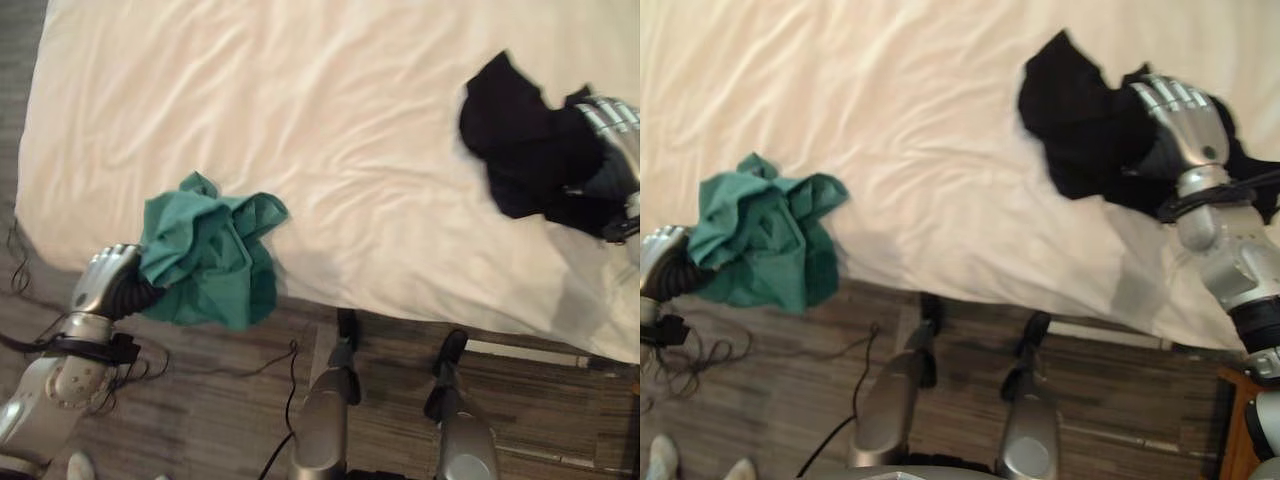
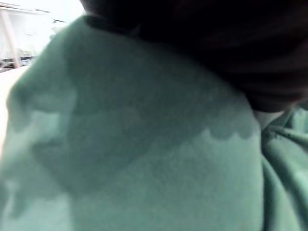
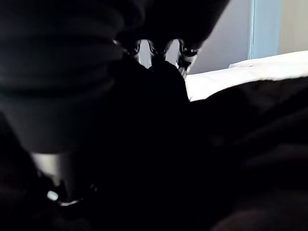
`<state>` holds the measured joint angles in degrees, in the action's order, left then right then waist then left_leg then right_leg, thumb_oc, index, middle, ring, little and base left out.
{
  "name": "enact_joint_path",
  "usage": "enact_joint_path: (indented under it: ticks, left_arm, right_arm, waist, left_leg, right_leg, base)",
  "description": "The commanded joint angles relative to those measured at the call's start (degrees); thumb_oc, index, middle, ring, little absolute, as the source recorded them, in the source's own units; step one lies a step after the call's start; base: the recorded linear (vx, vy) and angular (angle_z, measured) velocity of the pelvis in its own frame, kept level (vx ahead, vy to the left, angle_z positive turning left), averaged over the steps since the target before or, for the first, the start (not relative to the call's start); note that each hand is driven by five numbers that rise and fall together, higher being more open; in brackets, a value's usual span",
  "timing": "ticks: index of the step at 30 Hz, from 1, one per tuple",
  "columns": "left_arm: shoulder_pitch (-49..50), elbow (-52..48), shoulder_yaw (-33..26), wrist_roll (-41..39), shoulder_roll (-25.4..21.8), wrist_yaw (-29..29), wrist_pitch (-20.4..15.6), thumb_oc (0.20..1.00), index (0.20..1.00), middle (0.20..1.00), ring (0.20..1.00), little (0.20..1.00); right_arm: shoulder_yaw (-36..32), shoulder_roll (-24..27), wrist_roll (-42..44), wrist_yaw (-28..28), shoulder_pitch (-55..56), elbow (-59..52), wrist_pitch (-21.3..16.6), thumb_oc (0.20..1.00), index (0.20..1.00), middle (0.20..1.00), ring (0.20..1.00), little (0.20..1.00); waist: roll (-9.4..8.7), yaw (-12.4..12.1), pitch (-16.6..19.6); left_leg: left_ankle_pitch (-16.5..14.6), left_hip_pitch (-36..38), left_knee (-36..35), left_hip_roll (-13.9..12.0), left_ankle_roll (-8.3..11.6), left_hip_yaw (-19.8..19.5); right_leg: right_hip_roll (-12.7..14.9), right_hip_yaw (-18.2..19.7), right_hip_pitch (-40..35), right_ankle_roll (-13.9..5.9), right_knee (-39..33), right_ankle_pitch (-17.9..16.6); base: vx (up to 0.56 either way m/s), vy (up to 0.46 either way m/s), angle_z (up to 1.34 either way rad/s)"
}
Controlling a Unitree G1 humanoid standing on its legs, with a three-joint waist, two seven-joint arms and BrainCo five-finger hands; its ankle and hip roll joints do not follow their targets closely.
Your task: Tidy up the quilt and then pick up the clothes from the bed and put them into the laundry hamper.
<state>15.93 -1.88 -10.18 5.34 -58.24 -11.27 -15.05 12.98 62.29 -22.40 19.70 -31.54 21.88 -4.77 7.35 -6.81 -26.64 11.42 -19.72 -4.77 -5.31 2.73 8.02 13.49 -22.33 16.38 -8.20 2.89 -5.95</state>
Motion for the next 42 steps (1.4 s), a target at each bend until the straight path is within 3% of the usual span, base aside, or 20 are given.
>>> enact_joint_path:
  ticks: [1,10,14,18,20,21,27,28,29,30,32,33,34,35,36,37,38,39,40,42]
  left_arm:
    - [-2.9,-1.0,-2.9,-6.5,1.2,-0.5,-2.8,0.200,0.200,0.200,0.200,0.200]
    - [-8.7,-10.3,4.9,-6.4,6.0,3.7,-2.2,0.200,0.200,0.200,0.200,0.200]
    - [-11.4,-10.9,8.7,-4.9,15.9,5.6,0.4,0.200,0.200,0.200,0.200,0.200]
    - [-9.3,-11.3,10.4,-8.4,23.3,7.0,2.3,0.200,0.200,0.200,0.200,0.200]
    - [-5.8,-10.0,12.8,-12.8,30.2,7.2,3.6,0.200,0.200,0.200,0.200,0.200]
    - [-4.5,-9.6,13.1,-14.7,31.8,7.3,3.8,0.200,0.200,0.200,0.200,0.200]
    - [1.4,-7.2,14.4,-21.2,37.0,4.7,4.7,0.200,0.200,0.200,0.200,0.200]
    - [1.6,-6.3,15.6,-21.2,37.1,2.8,4.9,0.200,0.200,0.200,0.200,0.200]
    - [1.5,-6.3,15.6,-21.2,37.1,2.8,4.9,0.200,0.200,0.200,0.200,0.200]
    - [-0.6,-5.2,16.7,-19.7,36.4,1.2,4.9,0.200,0.200,0.200,0.200,0.200]
    - [-1.3,-4.7,17.0,-18.8,36.1,0.4,4.7,0.200,0.200,0.200,0.200,0.200]
    - [-1.0,-3.9,17.1,-18.9,36.1,0.4,3.9,0.200,0.200,0.200,0.200,0.200]
    - [-1.0,-4.0,17.0,-18.9,36.1,0.4,3.9,0.200,0.200,0.200,0.200,0.200]
    - [-0.7,-3.6,16.6,-19.3,36.1,-0.1,3.4,0.200,0.200,0.200,0.200,0.200]
    - [-2.6,9.2,15.0,-21.8,36.2,-2.2,3.5,0.200,0.200,0.200,0.200,0.200]
    - [-5.6,7.2,15.6,-23.9,35.6,-3.1,2.2,0.200,0.200,0.200,0.200,0.200]
    - [-7.7,6.7,16.4,-27.6,36.1,-3.1,2.9,0.200,0.200,0.200,0.200,0.200]
    - [-8.0,6.8,16.6,-28.0,36.1,-3.0,2.9,0.200,0.200,0.200,0.200,0.200]
    - [-3.7,10.0,14.4,-19.9,34.7,-2.0,4.3,0.200,0.200,0.200,0.200,0.200]
    - [-2.0,6.8,14.1,-19.1,33.2,-1.2,1.7,0.200,0.200,0.200,0.200,0.200]
  right_arm:
    - [4.3,-2.0,3.3,-2.7,-0.8,5.8,1.0,0.200,0.200,0.200,0.200,0.200]
    - [-0.3,-12.7,8.4,-4.6,12.1,6.2,0.5,0.200,0.200,0.200,0.200,0.200]
    - [-10.7,-25.2,16.5,-6.3,26.9,-4.8,-2.0,0.200,0.200,0.200,0.200,0.200]
    - [-12.9,-31.9,20.9,-10.3,35.1,-11.2,-3.2,0.200,0.200,0.200,0.200,0.200]
    - [-12.7,-38.0,25.1,-15.0,43.0,-14.7,-4.6,0.200,0.200,0.200,0.200,0.200]
    - [-11.7,-38.9,26.2,-15.9,44.1,-14.8,-4.9,0.200,0.200,0.200,0.200,0.200]
    - [-2.5,-40.1,22.6,-16.3,43.7,-14.0,-4.8,0.200,0.200,0.200,0.200,0.200]
    - [-0.4,-40.8,22.5,-14.9,41.4,-12.9,-4.8,0.200,0.200,0.200,0.200,0.200]
    - [-0.4,-40.9,22.5,-14.9,41.4,-12.8,-4.8,0.200,0.200,0.200,0.200,0.200]
    - [-0.3,-40.7,21.6,-11.9,38.7,-12.3,-5.2,0.200,0.200,0.200,0.200,0.200]
    - [-0.4,-40.5,21.2,-10.7,38.0,-12.3,-5.2,0.200,0.200,0.200,0.200,0.200]
    - [-0.8,-40.3,21.0,-9.7,37.2,-13.0,-5.3,0.200,0.200,0.200,0.200,0.200]
    - [-0.8,-40.3,21.0,-9.6,37.1,-13.0,-5.4,0.200,0.200,0.200,0.200,0.200]
    - [-1.3,-40.3,20.9,-9.1,36.5,-13.4,-5.6,0.200,0.200,0.200,0.200,0.200]
    - [-2.6,-40.2,21.2,-7.9,36.1,-14.1,-5.6,0.200,0.200,0.200,0.200,0.200]
    - [-3.2,-40.4,21.2,-7.2,36.8,-15.0,-5.5,0.200,0.200,0.200,0.200,0.200]
    - [-3.3,-40.5,22.1,-7.5,37.6,-15.3,-4.8,0.200,0.200,0.200,0.200,0.200]
    - [-3.4,-40.4,22.2,-7.5,37.6,-15.4,-4.8,0.200,0.200,0.200,0.200,0.200]
    - [-4.8,-41.9,22.3,-8.0,39.6,-14.5,-4.5,0.200,0.200,0.200,0.200,0.200]
    - [-5.4,-43.5,22.4,-8.0,40.5,-14.8,-4.9,0.200,0.200,0.200,0.200,0.200]
  waist:
    - [-0.11,0.0,2.6]
    - [-2.93,1.5,4.6]
    - [-7.76,6.0,9.2]
    - [-9.05,8.3,11.5]
    - [-9.97,12.5,13.4]
    - [-10.15,12.6,13.7]
    - [-10.70,9.4,16.2]
    - [-10.63,6.9,15.6]
    - [-10.63,7.1,15.6]
    - [-10.39,4.5,15.0]
    - [-10.24,4.1,14.9]
    - [-10.01,3.4,15.1]
    - [-9.97,3.6,14.8]
    - [-9.86,3.5,15.1]
    - [-9.19,4.1,16.3]
    - [-8.92,5.1,17.0]
    - [-8.63,5.1,17.7]
    - [-8.49,5.2,17.6]
    - [-7.87,3.5,18.6]
    - [-8.60,1.8,18.6]
  left_leg:
    - [-4.3,1.6,-0.2,-4.6,6.52,2.2]
    - [-6.5,6.5,-0.2,-3.9,5.91,1.8]
    - [-8.4,11.2,-0.2,-2.8,4.18,3.2]
    - [-9.2,13.9,-0.2,-2.2,3.52,3.5]
    - [-9.4,14.5,-0.2,-2.3,3.06,1.8]
    - [-9.5,15.0,-0.2,-2.2,2.82,1.8]
    - [-10.7,17.6,-0.2,-1.7,1.69,-0.3]
    - [-10.0,17.6,-0.2,-1.6,1.77,-2.0]
    - [-9.8,17.3,-0.2,-1.6,1.76,-2.1]
    - [-8.2,14.8,-0.2,-1.5,3.02,-3.0]
    - [-7.4,13.1,0.1,-1.8,3.06,-1.8]
    - [-8.4,13.3,0.5,-3.7,2.69,5.7]
    - [-7.5,12.7,0.7,-3.6,2.20,6.1]
    - [-8.9,13.2,0.5,-5.1,2.48,11.2]
    - [-8.0,14.0,0.7,-7.3,2.58,20.6]
    - [-8.0,15.0,0.6,-8.6,2.61,26.1]
    - [-7.3,15.9,0.6,-9.2,2.58,28.0]
    - [-7.2,15.8,0.6,-9.2,2.65,27.7]
    - [-7.0,16.0,0.6,-7.4,2.06,25.9]
    - [-8.9,15.8,0.3,-3.7,-0.27,22.5]
  right_leg:
    - [3.9,2.7,6.3,-1.46,13.2,10.6]
    - [2.6,2.0,-1.6,-1.59,7.7,9.7]
    - [1.2,1.8,-7.8,-1.98,1.9,6.4]
    - [0.9,2.5,-10.5,-2.47,1.0,5.6]
    - [-4.3,12.5,-11.3,-1.96,0.8,6.6]
    - [-6.2,16.5,-11.0,-1.79,0.3,7.0]
    - [-7.6,17.3,-15.7,-0.82,-5.1,7.2]
    - [-7.7,14.8,-17.4,-0.67,-6.2,7.6]
    - [-7.7,14.7,-17.3,-0.65,-6.2,7.4]
    - [-7.0,9.2,-18.5,-0.62,-7.4,8.1]
    - [-6.2,5.4,-19.1,-0.56,-7.8,8.3]
    - [-4.7,0.1,-20.7,-1.15,-7.9,9.1]
    - [-4.5,-0.9,-20.4,-0.93,-7.9,8.3]
    - [-3.6,-3.8,-21.7,-1.54,-7.8,8.7]
    - [-2.6,-8.4,-23.2,-1.36,-7.4,8.0]
    - [-2.1,-11.0,-23.9,-1.59,-7.1,7.1]
    - [-1.7,-12.7,-24.9,-1.52,-6.3,7.2]
    - [-1.7,-13.0,-24.9,-1.53,-6.2,7.3]
    - [-0.4,-14.9,-26.4,-1.87,-3.8,7.1]
    - [3.6,-17.3,-26.5,-3.67,3.8,3.7]
  base:
    - [0.02,-0.028,0.35]
    - [0.05,0.033,0.11]
    - [0.08,0.087,0.07]
    - [0.06,0.080,-0.12]
    - [0.04,0.045,0.03]
    - [0.00,0.065,0.43]
    - [0.04,0.009,-0.03]
    - [-0.01,-0.008,0.07]
    - [-0.09,-0.006,0.39]
    - [-0.09,0.001,0.83]
    - [-0.04,0.080,1.45]
    - [-0.03,0.143,2.37]
    - [0.06,0.198,3.37]
    - [0.05,0.332,3.47]
    - [0.16,0.447,3.24]
    - [0.19,0.494,2.93]
    - [0.12,0.248,3.19]
    - [0.26,0.358,3.12]
    - [0.27,0.336,3.10]
    - [0.28,0.372,1.97]
